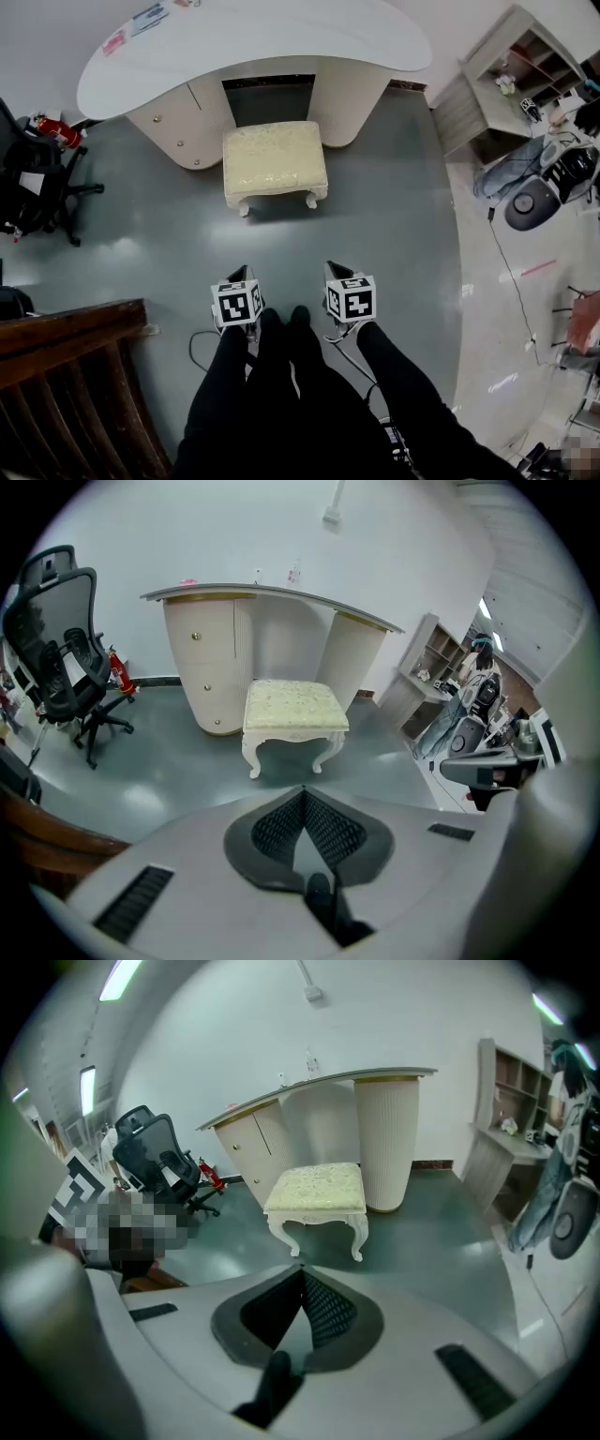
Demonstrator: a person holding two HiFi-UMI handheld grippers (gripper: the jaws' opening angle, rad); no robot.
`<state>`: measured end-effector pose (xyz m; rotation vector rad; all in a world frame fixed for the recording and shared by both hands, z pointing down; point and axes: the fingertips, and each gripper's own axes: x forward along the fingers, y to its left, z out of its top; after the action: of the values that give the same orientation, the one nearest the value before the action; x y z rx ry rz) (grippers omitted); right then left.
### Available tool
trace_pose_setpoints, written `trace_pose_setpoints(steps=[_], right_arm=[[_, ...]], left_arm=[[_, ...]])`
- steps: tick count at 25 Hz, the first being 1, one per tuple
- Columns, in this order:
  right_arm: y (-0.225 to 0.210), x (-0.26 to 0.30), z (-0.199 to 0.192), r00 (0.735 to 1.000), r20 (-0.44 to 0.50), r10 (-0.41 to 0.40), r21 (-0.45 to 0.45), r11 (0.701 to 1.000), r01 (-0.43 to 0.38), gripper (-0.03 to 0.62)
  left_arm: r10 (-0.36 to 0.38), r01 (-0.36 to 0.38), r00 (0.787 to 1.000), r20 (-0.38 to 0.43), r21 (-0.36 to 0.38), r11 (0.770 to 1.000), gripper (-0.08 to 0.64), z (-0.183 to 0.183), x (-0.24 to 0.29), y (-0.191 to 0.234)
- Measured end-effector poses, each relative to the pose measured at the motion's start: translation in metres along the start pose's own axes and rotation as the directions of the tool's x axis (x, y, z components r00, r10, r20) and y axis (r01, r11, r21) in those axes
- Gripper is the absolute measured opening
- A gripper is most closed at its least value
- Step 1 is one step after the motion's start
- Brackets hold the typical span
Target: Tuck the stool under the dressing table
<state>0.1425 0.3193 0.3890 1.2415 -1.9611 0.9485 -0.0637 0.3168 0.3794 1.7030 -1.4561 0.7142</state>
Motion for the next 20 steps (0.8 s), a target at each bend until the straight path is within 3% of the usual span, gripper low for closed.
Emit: trace_pose_setpoints(steps=[9,15,20], right_arm=[[-0.027,-0.003,0.035,0.999,0.029,0.021,-0.011,1.000,-0.020,0.003],[-0.045,0.005,0.059,0.999,0.045,0.002,0.061,0.998,-0.005,0.005],[-0.054,0.020,0.070,0.999,0.005,-0.037,0.074,0.997,0.037,0.005]], left_arm=[[0.080,-0.077,0.996,0.033,-0.088,0.993,0.008,0.032,-0.002,0.018],[0.097,-0.097,0.995,0.005,-0.070,0.993,0.008,0.043,0.009,0.021],[0.109,-0.110,0.994,-0.012,-0.075,0.991,0.008,0.056,0.025,0.035]])
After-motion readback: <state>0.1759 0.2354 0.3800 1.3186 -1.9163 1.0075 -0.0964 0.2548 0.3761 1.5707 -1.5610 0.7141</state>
